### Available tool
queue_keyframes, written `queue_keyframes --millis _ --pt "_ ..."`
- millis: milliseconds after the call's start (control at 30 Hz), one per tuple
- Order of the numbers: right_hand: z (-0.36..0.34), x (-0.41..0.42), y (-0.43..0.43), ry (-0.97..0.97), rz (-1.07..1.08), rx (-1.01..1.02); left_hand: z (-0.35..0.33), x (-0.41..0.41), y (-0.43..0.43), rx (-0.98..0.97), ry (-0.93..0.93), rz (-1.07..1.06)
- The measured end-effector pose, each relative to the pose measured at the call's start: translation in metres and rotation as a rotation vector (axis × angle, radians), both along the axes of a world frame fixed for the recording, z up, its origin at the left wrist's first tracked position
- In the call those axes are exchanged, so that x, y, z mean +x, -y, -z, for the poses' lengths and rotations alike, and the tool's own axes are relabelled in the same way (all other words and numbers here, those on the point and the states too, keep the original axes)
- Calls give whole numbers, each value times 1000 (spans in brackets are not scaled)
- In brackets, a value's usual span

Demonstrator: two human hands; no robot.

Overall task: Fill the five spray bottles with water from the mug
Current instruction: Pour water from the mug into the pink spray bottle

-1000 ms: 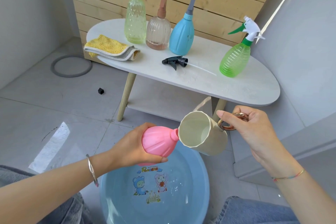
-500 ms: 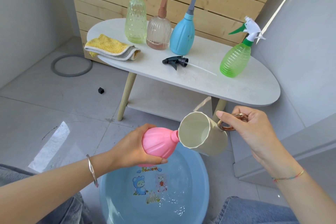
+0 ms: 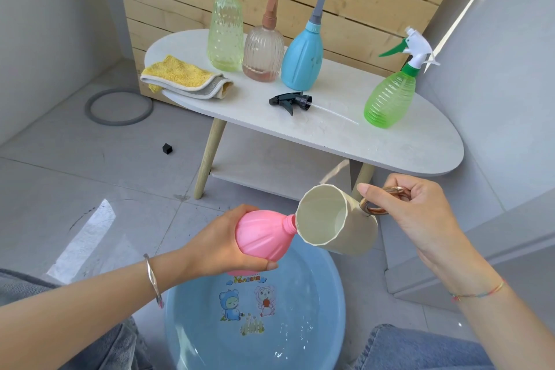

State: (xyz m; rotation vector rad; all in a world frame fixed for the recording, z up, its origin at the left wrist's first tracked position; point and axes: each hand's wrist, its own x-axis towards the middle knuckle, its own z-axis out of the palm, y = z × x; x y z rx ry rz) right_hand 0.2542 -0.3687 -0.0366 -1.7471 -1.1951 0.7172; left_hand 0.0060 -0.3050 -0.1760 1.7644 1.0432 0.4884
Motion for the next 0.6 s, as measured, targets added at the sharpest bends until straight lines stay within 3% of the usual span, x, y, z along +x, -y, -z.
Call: queue_keyframes --millis 600 --pt "0 2 1 -6 -8 5 1 0 1 -41 4 -10"
